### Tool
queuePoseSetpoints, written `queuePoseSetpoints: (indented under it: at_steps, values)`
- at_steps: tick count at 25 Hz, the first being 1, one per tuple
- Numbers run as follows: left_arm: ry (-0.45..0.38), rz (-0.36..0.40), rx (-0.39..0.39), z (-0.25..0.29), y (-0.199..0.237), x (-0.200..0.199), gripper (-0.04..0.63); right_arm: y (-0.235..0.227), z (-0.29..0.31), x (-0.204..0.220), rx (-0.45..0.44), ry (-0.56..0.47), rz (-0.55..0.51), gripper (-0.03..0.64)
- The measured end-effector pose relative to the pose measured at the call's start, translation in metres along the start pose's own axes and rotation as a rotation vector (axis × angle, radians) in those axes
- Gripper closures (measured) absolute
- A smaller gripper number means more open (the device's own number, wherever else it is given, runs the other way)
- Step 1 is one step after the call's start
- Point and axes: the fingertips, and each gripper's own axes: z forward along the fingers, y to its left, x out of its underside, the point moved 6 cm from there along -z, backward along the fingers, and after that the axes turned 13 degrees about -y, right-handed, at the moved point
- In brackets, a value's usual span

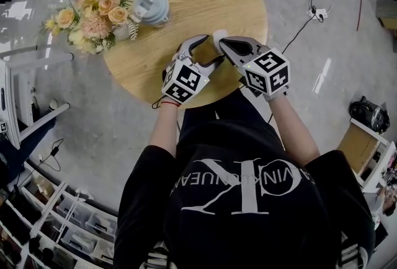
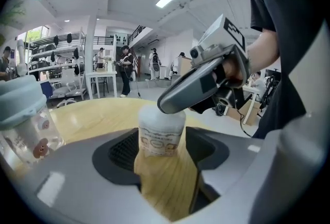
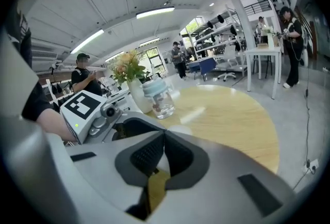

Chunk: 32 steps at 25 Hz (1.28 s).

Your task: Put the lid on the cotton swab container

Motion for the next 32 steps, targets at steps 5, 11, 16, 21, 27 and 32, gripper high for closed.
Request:
queuePoseSetpoints:
  at_steps: [5, 11, 16, 21, 27, 32]
  values:
    - [-0.060, -0.001, -0.051, -0.023, -0.002, -0.013, 0.497, 0.000, -0.006, -0.002, -0.015, -0.089, 0.011, 0.601]
    - [-0.179, -0.046, -0.147, -0.037, 0.009, -0.037, 0.583, -0.003, -0.022, -0.017, 0.024, -0.212, 0.006, 0.601]
    - [-0.290, -0.095, -0.279, -0.050, 0.025, -0.060, 0.584, -0.003, -0.032, -0.037, 0.045, -0.277, -0.044, 0.601]
    - [-0.326, -0.093, -0.348, -0.058, 0.033, -0.076, 0.584, -0.001, -0.041, -0.051, 0.059, -0.328, -0.087, 0.601]
    - [-0.364, -0.078, -0.402, -0.066, 0.039, -0.093, 0.584, 0.002, -0.047, -0.066, 0.067, -0.384, -0.120, 0.601]
    - [-0.388, -0.066, -0.416, -0.070, 0.043, -0.102, 0.584, 0.002, -0.049, -0.079, 0.064, -0.413, -0.142, 0.601]
